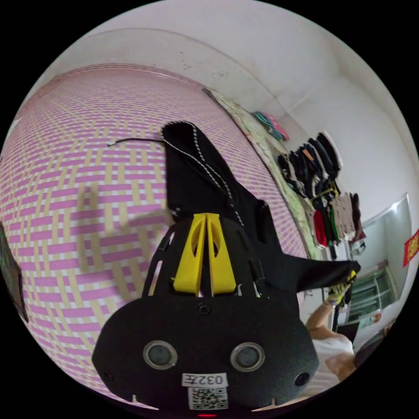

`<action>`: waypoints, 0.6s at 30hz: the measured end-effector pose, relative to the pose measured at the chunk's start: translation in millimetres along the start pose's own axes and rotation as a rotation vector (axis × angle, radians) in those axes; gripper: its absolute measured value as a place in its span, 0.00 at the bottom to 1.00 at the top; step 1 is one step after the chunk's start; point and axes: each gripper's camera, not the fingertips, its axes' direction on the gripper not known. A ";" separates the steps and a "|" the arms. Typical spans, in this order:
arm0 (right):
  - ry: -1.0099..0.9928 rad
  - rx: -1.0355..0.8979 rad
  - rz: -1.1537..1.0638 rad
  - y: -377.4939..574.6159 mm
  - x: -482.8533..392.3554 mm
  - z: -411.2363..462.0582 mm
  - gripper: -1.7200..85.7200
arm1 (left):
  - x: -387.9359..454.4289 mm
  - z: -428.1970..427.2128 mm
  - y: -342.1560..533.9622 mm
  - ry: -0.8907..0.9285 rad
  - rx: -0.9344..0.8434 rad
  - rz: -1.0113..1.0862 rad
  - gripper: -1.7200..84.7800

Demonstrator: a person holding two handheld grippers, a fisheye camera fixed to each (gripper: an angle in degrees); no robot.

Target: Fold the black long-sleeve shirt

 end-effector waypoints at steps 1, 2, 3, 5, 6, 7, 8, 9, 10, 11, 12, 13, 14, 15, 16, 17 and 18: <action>-0.011 0.006 -0.014 -1.0 -2.7 1.7 0.01 | 0.3 5.5 0.8 0.013 -0.023 -0.005 0.01; -0.038 0.011 -0.052 -3.5 -11.4 6.2 0.01 | -2.1 16.0 1.1 0.007 -0.058 -0.025 0.01; -0.074 0.005 -0.100 -6.2 -24.6 13.1 0.01 | -7.2 25.6 -0.4 -0.015 -0.085 -0.047 0.01; -0.159 -0.025 -0.197 -7.9 -53.3 29.0 0.01 | -17.0 38.2 -3.5 -0.008 -0.099 -0.070 0.01; -0.230 -0.064 -0.262 -5.5 -75.1 45.4 0.01 | -24.4 45.7 -5.2 -0.014 -0.104 -0.091 0.01; -0.266 -0.093 -0.293 -3.4 -85.6 55.3 0.01 | -27.8 49.0 -5.9 -0.032 -0.104 -0.101 0.01; -0.341 -0.185 -0.353 3.0 -106.6 79.7 0.01 | -33.8 55.2 -6.6 -0.072 -0.104 -0.112 0.01; -0.395 -0.279 -0.397 13.0 -123.9 104.8 0.01 | -39.6 57.4 -5.5 -0.052 -0.073 -0.117 0.01; -0.417 -0.318 -0.412 19.3 -130.8 116.5 0.01 | -43.4 57.2 -4.0 -0.036 -0.053 -0.134 0.01; -0.463 -0.395 -0.432 33.3 -141.3 139.1 0.01 | -50.6 57.6 -1.0 -0.003 -0.023 -0.165 0.01; -0.501 -0.474 -0.441 48.1 -147.2 160.2 0.01 | -55.7 58.5 1.7 0.023 -0.004 -0.183 0.01; -0.515 -0.514 -0.440 56.0 -148.5 170.6 0.01 | -57.6 58.9 2.7 0.031 0.002 -0.186 0.01; -0.535 -0.592 -0.425 72.3 -149.1 190.3 0.01 | -60.8 59.4 4.4 0.044 0.009 -0.190 0.01; -0.540 -0.659 -0.412 88.4 -149.0 207.1 0.01 | -64.3 59.8 5.9 0.056 0.016 -0.200 0.01; -0.537 -0.687 -0.406 96.0 -148.7 214.4 0.01 | -65.9 60.1 6.4 0.061 0.017 -0.204 0.01; -0.532 -0.738 -0.392 109.1 -147.6 226.8 0.01 | -68.5 60.9 6.7 0.067 0.018 -0.207 0.01; -0.541 -0.784 -0.380 120.4 -147.2 236.7 0.01 | -70.4 62.1 6.4 0.068 0.016 -0.208 0.01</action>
